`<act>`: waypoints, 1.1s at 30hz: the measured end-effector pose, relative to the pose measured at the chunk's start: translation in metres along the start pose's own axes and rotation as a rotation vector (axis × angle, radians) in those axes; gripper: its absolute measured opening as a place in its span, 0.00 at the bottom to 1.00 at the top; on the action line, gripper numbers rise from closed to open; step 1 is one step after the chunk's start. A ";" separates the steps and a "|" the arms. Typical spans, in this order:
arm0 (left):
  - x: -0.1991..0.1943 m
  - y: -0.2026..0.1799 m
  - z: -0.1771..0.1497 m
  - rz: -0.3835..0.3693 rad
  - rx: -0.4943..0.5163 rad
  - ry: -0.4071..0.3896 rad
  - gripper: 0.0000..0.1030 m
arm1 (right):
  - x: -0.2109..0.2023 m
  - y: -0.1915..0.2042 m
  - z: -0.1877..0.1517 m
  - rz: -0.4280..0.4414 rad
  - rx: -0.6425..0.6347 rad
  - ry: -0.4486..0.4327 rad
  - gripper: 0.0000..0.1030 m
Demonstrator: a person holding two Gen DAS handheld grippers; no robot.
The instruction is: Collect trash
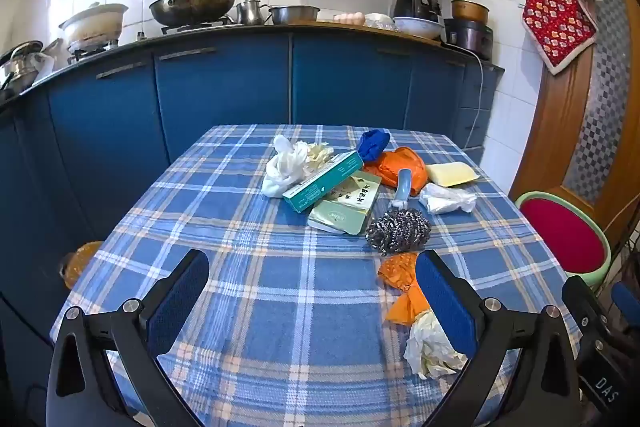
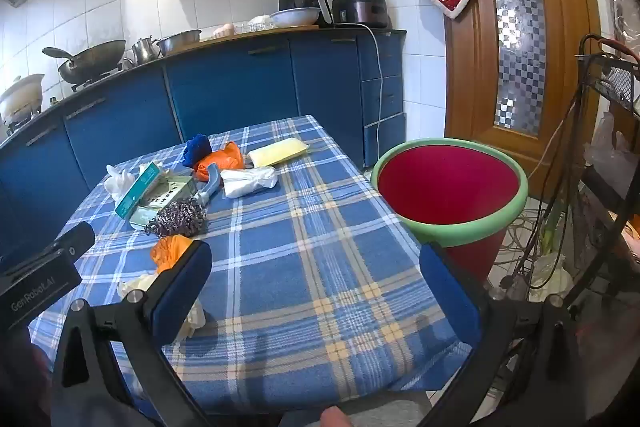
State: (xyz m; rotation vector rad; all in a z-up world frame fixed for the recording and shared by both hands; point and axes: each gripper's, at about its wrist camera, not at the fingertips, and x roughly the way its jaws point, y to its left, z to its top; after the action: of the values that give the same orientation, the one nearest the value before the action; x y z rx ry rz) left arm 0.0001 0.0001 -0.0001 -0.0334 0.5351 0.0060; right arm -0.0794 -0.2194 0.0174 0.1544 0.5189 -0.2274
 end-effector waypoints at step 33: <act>-0.001 -0.001 -0.002 -0.005 -0.012 0.007 1.00 | 0.000 -0.001 -0.001 0.000 0.004 0.008 0.99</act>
State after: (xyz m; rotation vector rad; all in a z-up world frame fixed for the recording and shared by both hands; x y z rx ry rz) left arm -0.0022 -0.0011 -0.0012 -0.0463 0.5415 0.0041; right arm -0.0801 -0.2198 0.0169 0.1593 0.5263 -0.2280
